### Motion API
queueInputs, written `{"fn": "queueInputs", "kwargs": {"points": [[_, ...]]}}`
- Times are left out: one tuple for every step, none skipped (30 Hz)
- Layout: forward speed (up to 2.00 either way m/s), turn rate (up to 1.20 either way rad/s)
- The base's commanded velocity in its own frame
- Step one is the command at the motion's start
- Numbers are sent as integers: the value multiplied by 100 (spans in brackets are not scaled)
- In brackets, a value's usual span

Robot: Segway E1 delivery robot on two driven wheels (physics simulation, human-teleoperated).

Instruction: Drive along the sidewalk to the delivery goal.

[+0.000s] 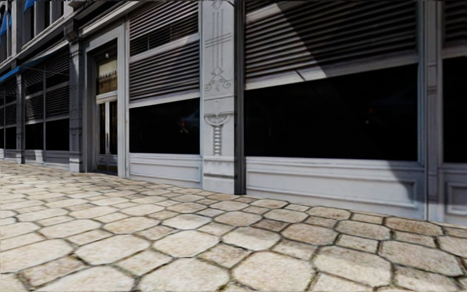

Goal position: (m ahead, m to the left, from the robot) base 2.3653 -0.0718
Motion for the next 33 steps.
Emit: {"fn": "queueInputs", "kwargs": {"points": [[177,-17],[177,-17],[169,-17],[159,-17],[156,-17],[156,-17],[154,-17],[151,-17],[148,-17],[148,-17],[146,-22],[144,-38],[142,-52],[142,-52],[140,-56],[140,-57],[140,-48],[140,-48],[139,-22],[139,-8],[139,-5],[139,-5],[134,-10],[126,-30],[126,-30],[116,-52],[113,-57],[112,-53],[112,-53],[112,-7],[111,0],[111,0],[111,0]]}}
